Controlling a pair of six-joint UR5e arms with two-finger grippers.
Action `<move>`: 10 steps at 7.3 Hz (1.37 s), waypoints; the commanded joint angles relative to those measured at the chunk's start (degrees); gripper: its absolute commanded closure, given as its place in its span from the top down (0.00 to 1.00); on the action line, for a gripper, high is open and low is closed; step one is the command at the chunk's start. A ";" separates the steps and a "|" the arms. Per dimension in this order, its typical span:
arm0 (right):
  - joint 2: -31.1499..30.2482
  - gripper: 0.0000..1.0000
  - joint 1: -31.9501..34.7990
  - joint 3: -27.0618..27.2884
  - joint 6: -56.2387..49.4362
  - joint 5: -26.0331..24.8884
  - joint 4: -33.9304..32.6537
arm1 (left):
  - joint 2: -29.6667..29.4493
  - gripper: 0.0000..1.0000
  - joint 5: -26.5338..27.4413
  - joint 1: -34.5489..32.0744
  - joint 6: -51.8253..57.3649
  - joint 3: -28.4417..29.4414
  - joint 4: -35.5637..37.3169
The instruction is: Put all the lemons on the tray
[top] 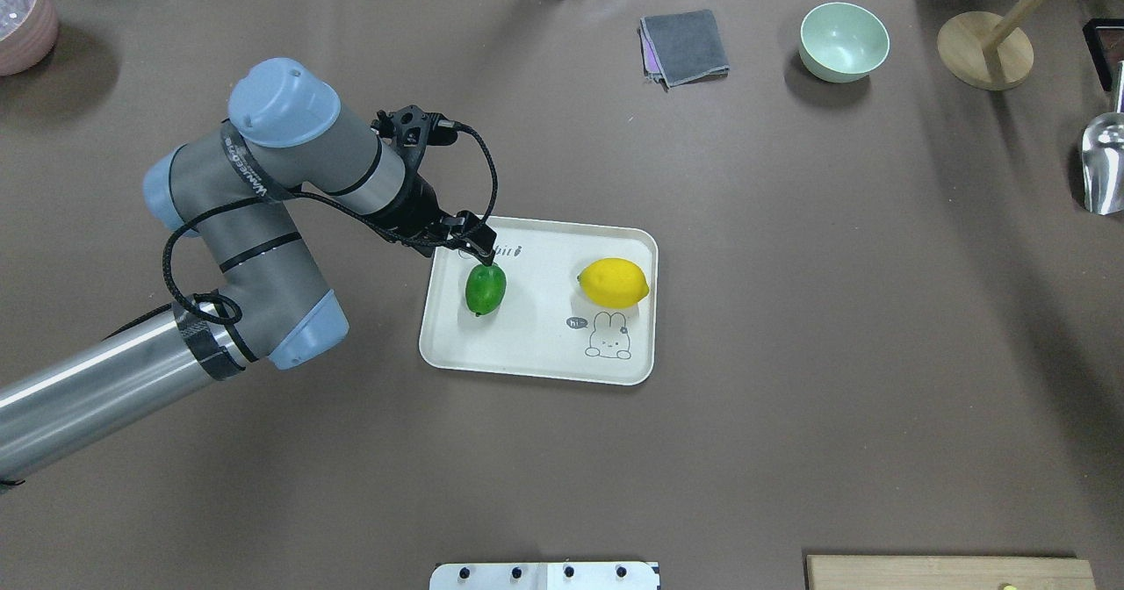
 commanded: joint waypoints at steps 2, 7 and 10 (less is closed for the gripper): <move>0.21 1.00 0.83 0.10 -0.17 0.80 -2.47 | 1.73 0.98 6.59 -8.84 12.23 -6.43 9.94; -0.31 1.00 1.71 0.36 -0.25 1.59 -2.92 | 10.59 0.98 27.92 -18.30 30.85 -26.62 44.11; -0.66 1.00 2.15 1.15 -0.35 1.33 -2.84 | 20.52 0.98 15.98 -30.00 30.85 -20.67 43.85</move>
